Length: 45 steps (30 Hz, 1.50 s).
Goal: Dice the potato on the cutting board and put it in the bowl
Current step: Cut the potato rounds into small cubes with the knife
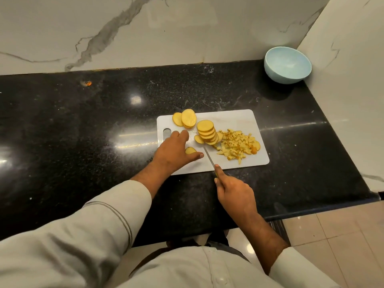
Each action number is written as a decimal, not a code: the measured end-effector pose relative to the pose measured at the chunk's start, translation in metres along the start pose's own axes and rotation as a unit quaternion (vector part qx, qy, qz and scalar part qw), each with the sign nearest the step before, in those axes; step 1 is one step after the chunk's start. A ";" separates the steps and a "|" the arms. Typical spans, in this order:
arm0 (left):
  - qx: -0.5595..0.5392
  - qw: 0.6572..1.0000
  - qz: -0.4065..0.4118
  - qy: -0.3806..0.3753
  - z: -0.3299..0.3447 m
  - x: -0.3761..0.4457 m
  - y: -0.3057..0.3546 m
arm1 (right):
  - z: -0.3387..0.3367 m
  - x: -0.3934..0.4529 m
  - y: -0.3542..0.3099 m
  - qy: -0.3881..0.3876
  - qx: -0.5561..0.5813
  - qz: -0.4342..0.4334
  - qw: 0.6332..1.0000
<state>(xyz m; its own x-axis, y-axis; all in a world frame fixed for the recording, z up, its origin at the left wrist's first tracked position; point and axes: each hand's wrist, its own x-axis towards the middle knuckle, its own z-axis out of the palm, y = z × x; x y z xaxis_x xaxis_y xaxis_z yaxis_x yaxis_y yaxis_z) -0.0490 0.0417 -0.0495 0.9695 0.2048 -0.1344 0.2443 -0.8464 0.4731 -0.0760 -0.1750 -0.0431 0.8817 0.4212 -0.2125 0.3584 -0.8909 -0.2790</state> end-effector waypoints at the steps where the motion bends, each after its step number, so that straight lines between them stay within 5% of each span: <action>1: 0.025 1.000 0.000 0.005 0.003 -0.001 0.000 | 0.000 0.000 0.000 0.002 0.002 0.000 1.000; 12: 0.213 0.961 0.176 0.001 0.018 0.007 0.000 | -0.002 -0.002 0.001 0.014 0.017 -0.006 1.000; 15: 0.215 0.969 0.116 0.035 0.022 -0.006 0.006 | -0.001 -0.002 0.003 0.013 0.014 -0.007 1.000; 20: 0.083 0.989 -0.104 0.057 0.026 -0.028 0.024 | -0.001 -0.001 0.004 0.010 0.014 -0.006 1.000; 28: 0.024 0.986 0.035 -0.158 -0.027 -0.004 -0.014 | 0.000 -0.002 -0.007 -0.007 0.012 0.008 1.000; 38: -0.140 0.984 -0.105 0.037 0.015 -0.036 0.012 | 0.011 -0.003 -0.023 -0.029 0.006 0.006 1.000; 45: -0.163 0.978 -0.122 0.048 0.018 -0.038 0.016 | 0.013 0.000 -0.028 -0.039 0.013 0.004 0.999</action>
<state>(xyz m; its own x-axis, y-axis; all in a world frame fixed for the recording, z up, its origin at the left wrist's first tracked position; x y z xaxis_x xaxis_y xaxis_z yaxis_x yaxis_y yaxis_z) -0.0824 0.0115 -0.0526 0.8753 0.4389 -0.2032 0.4455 -0.5682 0.6919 -0.0900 -0.1477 -0.0476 0.8576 0.4265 -0.2874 0.3416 -0.8901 -0.3015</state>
